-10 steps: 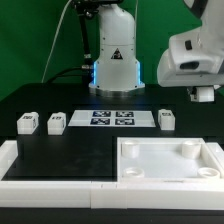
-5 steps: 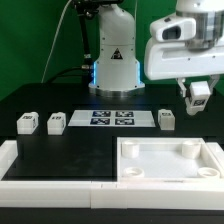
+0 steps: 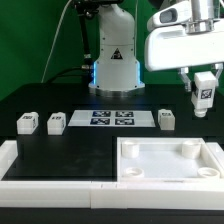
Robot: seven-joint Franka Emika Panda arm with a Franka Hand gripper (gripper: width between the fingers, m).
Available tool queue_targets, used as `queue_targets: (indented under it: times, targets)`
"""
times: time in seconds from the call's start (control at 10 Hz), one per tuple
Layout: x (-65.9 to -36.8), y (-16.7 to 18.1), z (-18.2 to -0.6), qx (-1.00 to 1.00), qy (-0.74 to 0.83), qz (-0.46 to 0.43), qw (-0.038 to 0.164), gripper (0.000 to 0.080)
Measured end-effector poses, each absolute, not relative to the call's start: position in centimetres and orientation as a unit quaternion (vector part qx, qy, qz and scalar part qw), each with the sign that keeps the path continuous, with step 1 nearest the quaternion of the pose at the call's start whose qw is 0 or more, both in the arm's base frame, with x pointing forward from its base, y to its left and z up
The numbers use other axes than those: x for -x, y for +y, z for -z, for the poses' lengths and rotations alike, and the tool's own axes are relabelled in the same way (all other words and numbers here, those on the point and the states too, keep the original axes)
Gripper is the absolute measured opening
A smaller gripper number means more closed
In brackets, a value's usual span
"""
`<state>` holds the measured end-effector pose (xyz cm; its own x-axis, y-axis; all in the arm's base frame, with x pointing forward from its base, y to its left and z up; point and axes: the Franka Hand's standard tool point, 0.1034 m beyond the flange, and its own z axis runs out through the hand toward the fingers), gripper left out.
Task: Assemble one leg
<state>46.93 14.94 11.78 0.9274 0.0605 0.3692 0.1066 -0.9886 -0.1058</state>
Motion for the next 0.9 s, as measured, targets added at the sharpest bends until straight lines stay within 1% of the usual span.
queue_targets:
  times: [0.1, 0.2, 0.3, 0.4, 0.6, 0.9]
  targets:
    - [-46.8, 14.8, -11.4, 0.980, -0.049, 0.184, 0.060, 0.0290]
    - [-47.8, 14.2, -11.3, 0.977, -0.079, 0.190, 0.051, 0.0290]
    - [-49.9, 13.3, -11.3, 0.974, -0.098, 0.198, 0.044, 0.0290]
    - [-52.6, 12.7, -11.6, 0.972, -0.109, 0.206, 0.040, 0.0291]
    - [-56.4, 12.4, -12.5, 0.968, -0.125, 0.214, 0.037, 0.0291]
    - [-55.9, 12.6, -12.2, 0.967, -0.126, 0.216, 0.037, 0.0291]
